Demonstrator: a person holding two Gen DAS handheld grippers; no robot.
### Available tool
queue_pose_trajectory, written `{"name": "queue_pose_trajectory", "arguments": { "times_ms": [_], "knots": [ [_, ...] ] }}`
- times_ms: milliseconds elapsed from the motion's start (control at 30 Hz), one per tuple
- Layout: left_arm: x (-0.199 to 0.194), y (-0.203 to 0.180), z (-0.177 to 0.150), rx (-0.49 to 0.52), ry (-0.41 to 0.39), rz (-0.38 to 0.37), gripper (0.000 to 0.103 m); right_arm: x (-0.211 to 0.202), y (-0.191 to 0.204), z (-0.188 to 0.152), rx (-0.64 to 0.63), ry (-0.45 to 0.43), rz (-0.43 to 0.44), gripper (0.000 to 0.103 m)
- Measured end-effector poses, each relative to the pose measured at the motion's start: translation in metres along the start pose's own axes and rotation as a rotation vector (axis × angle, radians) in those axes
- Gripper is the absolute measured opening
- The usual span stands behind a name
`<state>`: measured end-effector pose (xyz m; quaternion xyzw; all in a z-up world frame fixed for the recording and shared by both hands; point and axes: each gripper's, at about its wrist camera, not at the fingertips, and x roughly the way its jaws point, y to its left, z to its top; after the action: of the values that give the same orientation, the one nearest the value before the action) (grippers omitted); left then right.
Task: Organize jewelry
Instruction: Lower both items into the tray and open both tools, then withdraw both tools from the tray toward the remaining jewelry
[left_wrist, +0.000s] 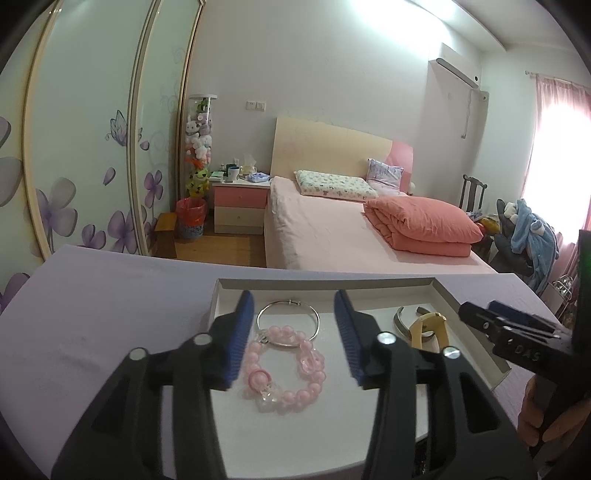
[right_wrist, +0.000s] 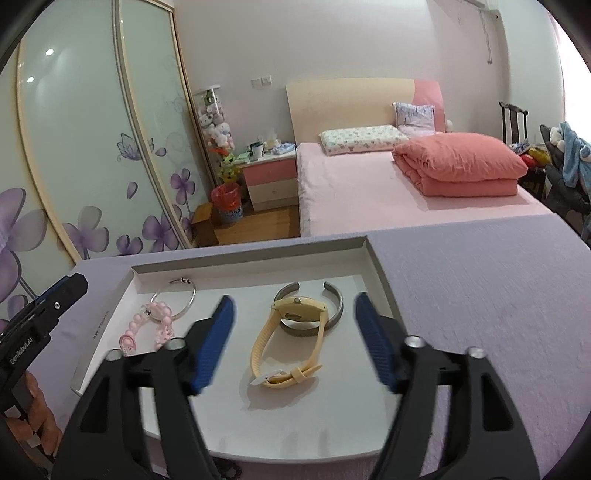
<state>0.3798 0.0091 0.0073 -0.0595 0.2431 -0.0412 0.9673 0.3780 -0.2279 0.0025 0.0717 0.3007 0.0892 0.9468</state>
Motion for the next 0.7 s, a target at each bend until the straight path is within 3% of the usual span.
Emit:
{"name": "queue_pose_trajectory", "arguments": {
  "times_ms": [100, 167, 233, 700],
  "knots": [
    [-0.013, 0.002, -0.001, 0.002, -0.016, 0.0, 0.061, -0.019, 0.001, -0.002, -0.013, -0.038, -0.002, 0.087],
    [-0.024, 0.004, -0.003, -0.005, -0.033, 0.008, 0.077, -0.033, 0.001, -0.006, -0.013, -0.077, -0.009, 0.096],
    [-0.039, 0.006, -0.008, -0.016, -0.053, 0.016, 0.085, -0.048, 0.003, -0.011, -0.019, -0.114, -0.011, 0.097],
    [-0.11, 0.007, -0.049, -0.014, -0.054, -0.036, 0.099, -0.11, -0.001, -0.053, -0.046, -0.198, -0.016, 0.098]
  ]
}}
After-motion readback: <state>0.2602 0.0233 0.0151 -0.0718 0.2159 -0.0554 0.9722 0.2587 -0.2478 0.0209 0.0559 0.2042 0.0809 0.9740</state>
